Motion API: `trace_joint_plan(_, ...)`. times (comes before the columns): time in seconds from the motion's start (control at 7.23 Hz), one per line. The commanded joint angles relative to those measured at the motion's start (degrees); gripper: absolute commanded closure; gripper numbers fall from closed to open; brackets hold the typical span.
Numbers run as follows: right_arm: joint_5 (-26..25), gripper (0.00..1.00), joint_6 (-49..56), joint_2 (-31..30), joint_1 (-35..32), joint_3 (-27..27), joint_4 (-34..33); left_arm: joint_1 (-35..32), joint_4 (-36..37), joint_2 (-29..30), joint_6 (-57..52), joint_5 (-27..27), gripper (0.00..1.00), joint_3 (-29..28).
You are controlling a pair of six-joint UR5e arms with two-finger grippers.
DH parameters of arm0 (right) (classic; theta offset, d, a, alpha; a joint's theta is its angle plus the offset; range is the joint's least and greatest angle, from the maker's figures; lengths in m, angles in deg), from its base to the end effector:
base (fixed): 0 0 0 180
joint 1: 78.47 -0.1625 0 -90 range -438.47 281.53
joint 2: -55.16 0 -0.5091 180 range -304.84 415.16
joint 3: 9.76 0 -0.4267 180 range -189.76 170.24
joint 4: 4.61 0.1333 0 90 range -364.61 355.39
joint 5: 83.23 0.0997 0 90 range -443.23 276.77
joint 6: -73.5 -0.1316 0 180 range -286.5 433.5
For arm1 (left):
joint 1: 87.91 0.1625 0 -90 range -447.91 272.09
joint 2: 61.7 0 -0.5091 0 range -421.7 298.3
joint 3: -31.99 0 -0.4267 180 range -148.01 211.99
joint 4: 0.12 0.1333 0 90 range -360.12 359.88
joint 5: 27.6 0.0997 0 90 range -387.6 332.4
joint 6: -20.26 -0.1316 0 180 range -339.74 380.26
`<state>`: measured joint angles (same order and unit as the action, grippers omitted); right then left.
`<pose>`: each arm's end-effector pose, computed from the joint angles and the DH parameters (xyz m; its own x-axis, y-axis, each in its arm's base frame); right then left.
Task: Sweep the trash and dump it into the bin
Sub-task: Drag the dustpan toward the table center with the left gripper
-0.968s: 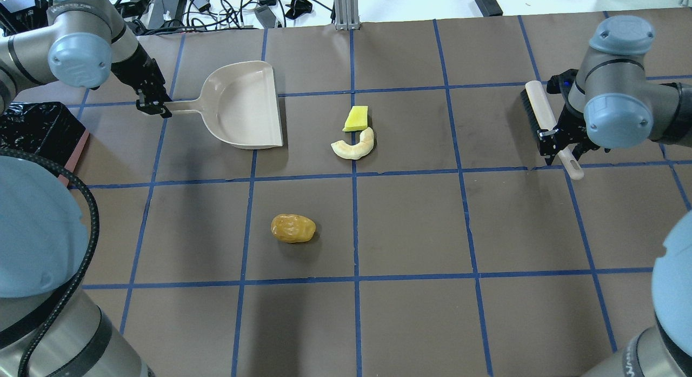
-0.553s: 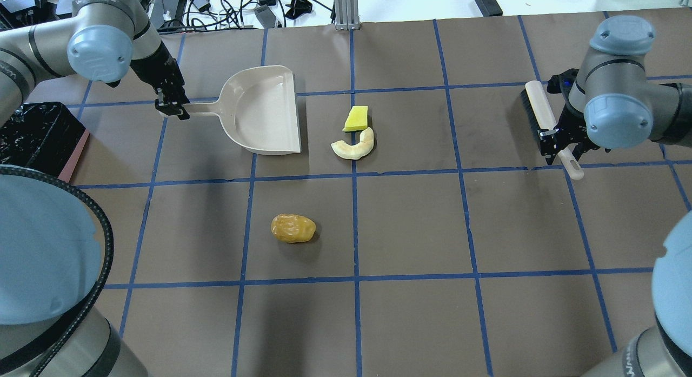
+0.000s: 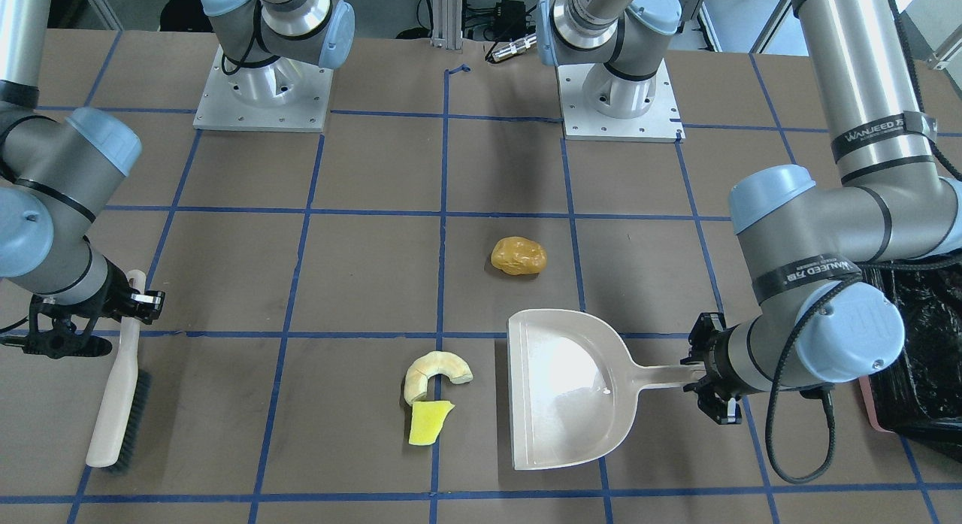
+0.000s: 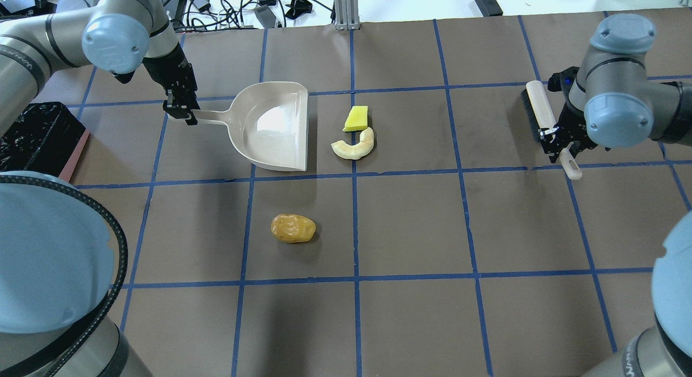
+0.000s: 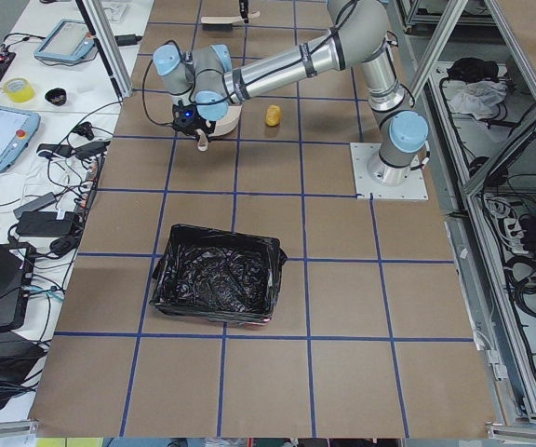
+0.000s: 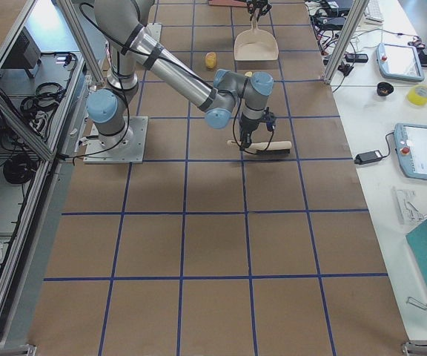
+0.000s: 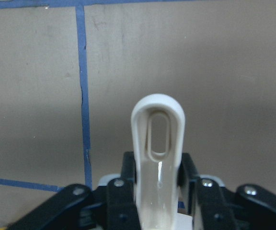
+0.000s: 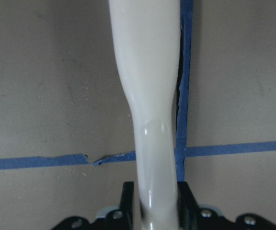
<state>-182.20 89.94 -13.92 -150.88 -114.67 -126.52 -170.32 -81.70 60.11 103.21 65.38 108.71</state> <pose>-0.0793 -0.6235 0.2518 -0.9915 0.0074 0.1298 0.0218 0.9937 0.1096 -0.0266 -0.7582 0.3126 0.0074 -0.9835 -0.1805 -0.9996 -0.0022 -0.0292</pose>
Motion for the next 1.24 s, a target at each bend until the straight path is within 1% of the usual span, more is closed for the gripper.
trace_joint_plan(0.0, 0.0, 0.7, -0.26, 0.0, -0.01, 0.05, -0.25, -0.9, -1.67, 1.23, 0.8, 0.18, 1.0, -1.75)
trace_joint_plan(0.14, 0.0, 0.75, -0.27, 0.0, -0.01, -0.03, -0.17, -1.6, -1.05, 1.84, 1.68, 0.35, 1.0, -1.84)
trace_joint_plan(0.28, 0.0, 0.77, -0.18, 0.0, -0.01, -0.03, -0.17, -1.87, 0.43, 2.55, 1.6, 0.35, 1.0, -1.84)
trace_joint_plan(0.41, -0.09, 0.84, -0.18, 0.0, -0.09, -0.12, -0.17, -2.13, 0.8, 3.25, 1.16, 2.09, 1.0, -1.93)
trace_joint_plan(0.55, -0.26, 0.95, -0.27, 0.0, -0.1, -0.03, -0.08, -2.66, 0.8, 3.34, 1.25, 2.11, 1.0, -1.93)
trace_joint_plan(0.69, -0.44, 0.96, -0.27, -0.61, -0.27, 0.49, 0.1, -2.75, 0.71, 3.34, 1.59, 2.29, 1.0, -1.93)
trace_joint_plan(0.83, -1.4, 0.95, -0.44, -1.4, -0.71, 0.67, 0.1, -2.92, 0.54, 3.34, 1.86, 2.81, 1.0, -1.84)
trace_joint_plan(0.97, -0.62, 0.95, -2.44, -2.01, -1.32, 0.76, 0.36, -3.36, 0.62, 3.34, 1.95, 2.99, 1.0, -1.93)
trace_joint_plan(1.11, -0.44, 0.99, -2.72, -2.72, -3.5, 0.76, 0.19, -3.63, 0.62, 3.26, 2.04, 2.99, 1.0, -1.93)
